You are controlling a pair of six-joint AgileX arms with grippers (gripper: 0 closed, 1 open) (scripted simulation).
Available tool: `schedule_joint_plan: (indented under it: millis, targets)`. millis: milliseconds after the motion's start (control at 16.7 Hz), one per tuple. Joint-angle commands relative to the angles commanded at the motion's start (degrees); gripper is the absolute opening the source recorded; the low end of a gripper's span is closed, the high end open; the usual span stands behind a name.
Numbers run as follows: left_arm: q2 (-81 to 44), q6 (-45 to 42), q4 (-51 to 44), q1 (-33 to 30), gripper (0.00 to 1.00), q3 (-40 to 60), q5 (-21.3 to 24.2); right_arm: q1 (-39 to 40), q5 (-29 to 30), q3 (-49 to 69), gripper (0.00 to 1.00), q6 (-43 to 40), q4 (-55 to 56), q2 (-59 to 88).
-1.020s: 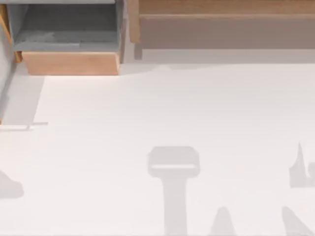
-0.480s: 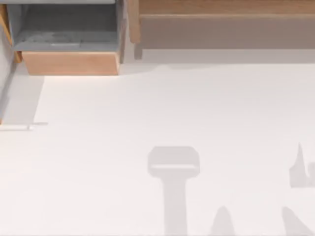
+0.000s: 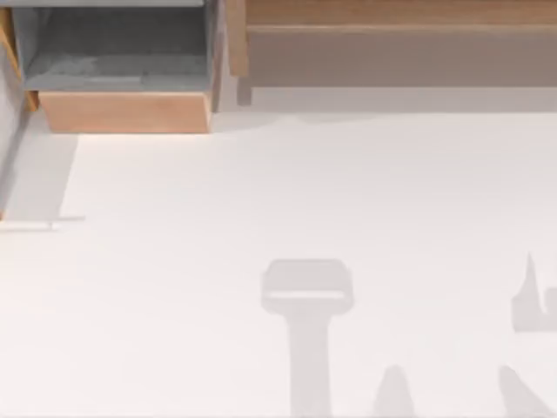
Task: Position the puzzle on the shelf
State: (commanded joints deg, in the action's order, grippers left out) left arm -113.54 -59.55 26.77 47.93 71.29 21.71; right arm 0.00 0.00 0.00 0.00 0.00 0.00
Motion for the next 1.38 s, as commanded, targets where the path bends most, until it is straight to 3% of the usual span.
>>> schedule_joint_plan:
  millis: [540, 840, 1140, 1380]
  targets:
    - [-8.99, 31.66, -56.97, -15.29, 1.00, 36.88, -12.85, 0.00, 0.00, 0.00, 1.00, 0.00, 0.00, 0.00]
    - [-16.43, 46.64, -82.26, -23.91, 1.00, 51.58, -17.74, 0.00, 0.00, 0.00, 1.00, 0.00, 0.00, 0.00]
    - [-22.57, 55.87, -97.37, -28.87, 1.00, 59.41, -20.53, 0.00, 0.00, 0.00, 1.00, 0.00, 0.00, 0.00]
    - [-23.79, 57.33, -99.78, -29.56, 1.00, 60.50, -20.97, 0.00, 0.00, 0.00, 1.00, 0.00, 0.00, 0.00]
